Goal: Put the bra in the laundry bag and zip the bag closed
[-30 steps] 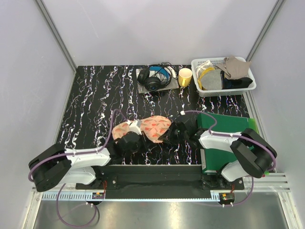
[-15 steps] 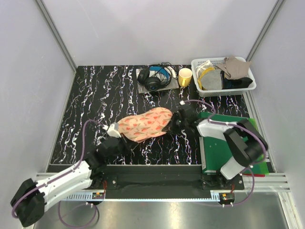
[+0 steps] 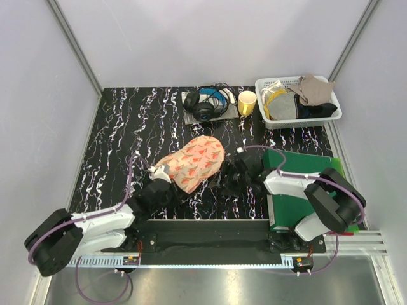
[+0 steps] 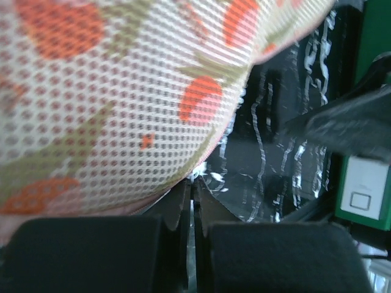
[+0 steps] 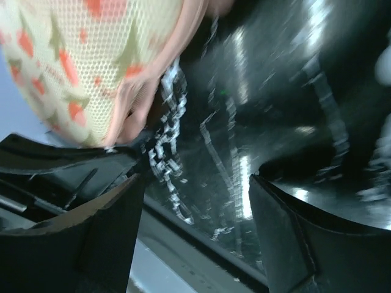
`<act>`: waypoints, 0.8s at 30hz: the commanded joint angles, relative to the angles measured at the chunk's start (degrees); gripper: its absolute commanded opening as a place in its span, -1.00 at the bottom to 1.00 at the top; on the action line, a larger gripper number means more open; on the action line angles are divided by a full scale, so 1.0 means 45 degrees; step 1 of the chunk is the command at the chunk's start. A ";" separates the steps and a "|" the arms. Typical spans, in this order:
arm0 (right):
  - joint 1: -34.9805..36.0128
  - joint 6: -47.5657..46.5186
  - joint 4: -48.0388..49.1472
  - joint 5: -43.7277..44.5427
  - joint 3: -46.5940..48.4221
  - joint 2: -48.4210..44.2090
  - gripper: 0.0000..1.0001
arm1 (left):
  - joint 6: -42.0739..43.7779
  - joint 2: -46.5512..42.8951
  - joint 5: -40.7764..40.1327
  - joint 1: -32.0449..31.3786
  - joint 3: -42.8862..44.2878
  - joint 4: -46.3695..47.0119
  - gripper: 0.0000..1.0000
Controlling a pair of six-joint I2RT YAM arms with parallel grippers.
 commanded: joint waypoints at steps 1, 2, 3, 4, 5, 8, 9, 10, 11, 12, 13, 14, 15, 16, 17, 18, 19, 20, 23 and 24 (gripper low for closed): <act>0.1423 0.2874 0.3729 0.1018 -0.0725 -0.0254 0.54 | -0.0314 0.0737 0.0239 -0.0762 0.0832 0.1911 -1.00; 0.1523 0.3109 0.4529 0.1038 -0.0687 0.0000 0.54 | -0.0431 0.0796 0.0161 -0.1092 0.0949 0.1950 -1.00; 0.1640 0.3382 0.4711 0.1135 -0.0610 0.0467 0.54 | -0.0510 0.0835 -0.0014 -0.1250 0.0950 0.1989 -1.00; 0.1777 0.3481 0.5003 0.1175 -0.0493 0.0723 0.53 | -0.0607 0.0816 -0.0093 -0.1503 0.0989 0.1990 -1.00; 0.1817 0.3657 0.5199 0.1175 -0.0472 0.0918 0.53 | -0.0685 0.0739 -0.0191 -0.1583 0.0970 0.1951 -1.00; 0.1895 0.4028 0.6117 0.1195 -0.0492 0.1739 0.48 | -0.0745 0.0505 -0.0444 -0.1935 0.1008 0.1776 -1.00; 0.1915 0.4049 0.6351 0.1175 -0.0492 0.2050 0.47 | -0.0745 0.0465 -0.0504 -0.2013 0.0989 0.1717 -1.00; 0.1896 0.4088 0.6643 0.1156 -0.0434 0.2189 0.40 | -0.0764 0.0426 -0.0543 -0.2110 0.1009 0.1677 -1.00; 0.1895 0.4127 0.6704 0.1040 -0.0375 0.2325 0.33 | -0.0803 0.0426 -0.0524 -0.2131 0.0970 0.1677 -1.00; 0.1895 0.4127 0.6956 0.1000 -0.0355 0.2539 0.18 | -0.0823 0.0406 -0.0504 -0.2150 0.0912 0.1677 -1.00; 0.1895 0.4185 0.7094 0.0999 -0.0413 0.2600 -0.21 | -0.0823 0.0387 -0.0504 -0.2150 0.0872 0.1600 -1.00; 0.1857 0.4282 0.7115 0.1077 -0.0530 0.2600 -0.42 | -0.0842 0.0251 -0.0582 -0.2150 0.0872 0.1464 -1.00; 0.1779 0.4283 0.7096 0.1136 -0.0647 0.2465 -0.57 | -0.0823 0.0134 -0.0718 -0.2150 0.0853 0.1250 -1.00; 0.1720 0.4245 0.7057 0.1194 -0.0957 0.2347 -0.68 | -0.0687 -0.0041 -0.0874 -0.2092 0.0852 0.0629 -1.00; 0.1410 0.3974 0.7018 0.0982 -0.1076 0.2153 -0.83 | -0.0570 -0.0430 -0.1165 -0.2034 0.0833 0.0236 -1.00; 0.1194 0.3739 0.6766 0.0709 -0.1174 0.2132 -0.88 | -0.0453 -0.0666 -0.1265 -0.1917 0.0852 -0.0232 -1.00; 0.0902 0.3504 0.6686 0.0358 -0.1272 0.2093 -0.90 | -0.0162 -0.1171 -0.1343 -0.1491 0.0833 -0.1088 -1.00; 0.0319 0.2864 0.6647 -0.0593 -0.1292 0.2208 -0.92 | -0.0004 -0.1485 -0.1305 -0.1196 0.0756 -0.1464 -1.00; -0.0447 0.1439 0.6569 -0.2682 -0.1001 0.2676 -0.92 | 0.0854 -0.2658 -0.1110 -0.0062 0.0345 -0.2442 -1.00; -0.0680 0.1161 0.6297 -0.3079 -0.0593 0.2775 -0.92 | 0.1070 -0.2834 -0.1110 0.0056 0.0364 -0.2695 -1.00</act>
